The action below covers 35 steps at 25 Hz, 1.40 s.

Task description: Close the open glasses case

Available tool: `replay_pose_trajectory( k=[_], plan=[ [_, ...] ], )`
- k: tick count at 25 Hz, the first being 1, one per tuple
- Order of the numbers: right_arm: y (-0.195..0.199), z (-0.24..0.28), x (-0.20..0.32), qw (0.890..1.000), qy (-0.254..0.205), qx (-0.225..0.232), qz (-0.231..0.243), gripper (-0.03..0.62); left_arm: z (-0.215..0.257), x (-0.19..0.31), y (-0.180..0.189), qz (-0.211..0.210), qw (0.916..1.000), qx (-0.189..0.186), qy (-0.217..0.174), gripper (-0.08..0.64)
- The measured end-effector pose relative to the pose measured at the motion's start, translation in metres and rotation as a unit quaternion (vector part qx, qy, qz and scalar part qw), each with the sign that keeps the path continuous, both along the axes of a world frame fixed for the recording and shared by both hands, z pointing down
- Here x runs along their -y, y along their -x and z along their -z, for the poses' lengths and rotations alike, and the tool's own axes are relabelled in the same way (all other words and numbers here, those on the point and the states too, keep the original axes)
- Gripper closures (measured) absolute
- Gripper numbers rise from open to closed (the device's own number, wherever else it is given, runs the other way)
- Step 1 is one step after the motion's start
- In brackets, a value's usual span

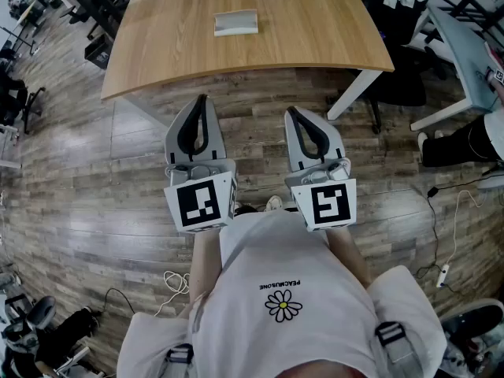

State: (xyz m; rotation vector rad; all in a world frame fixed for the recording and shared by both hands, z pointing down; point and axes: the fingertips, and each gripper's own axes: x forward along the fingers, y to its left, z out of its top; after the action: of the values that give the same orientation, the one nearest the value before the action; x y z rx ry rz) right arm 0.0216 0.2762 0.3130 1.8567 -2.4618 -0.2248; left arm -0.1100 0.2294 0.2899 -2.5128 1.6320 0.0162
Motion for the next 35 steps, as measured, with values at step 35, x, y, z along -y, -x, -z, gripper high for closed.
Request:
replay_pose_trajectory(
  k=[35],
  plan=[
    [-0.017, 0.005, 0.151, 1.000, -0.025, -0.005, 0.004, 0.586, -0.001, 0.152, -0.028, -0.051, 0.9978, -0.043, -0.005, 0.543]
  ],
)
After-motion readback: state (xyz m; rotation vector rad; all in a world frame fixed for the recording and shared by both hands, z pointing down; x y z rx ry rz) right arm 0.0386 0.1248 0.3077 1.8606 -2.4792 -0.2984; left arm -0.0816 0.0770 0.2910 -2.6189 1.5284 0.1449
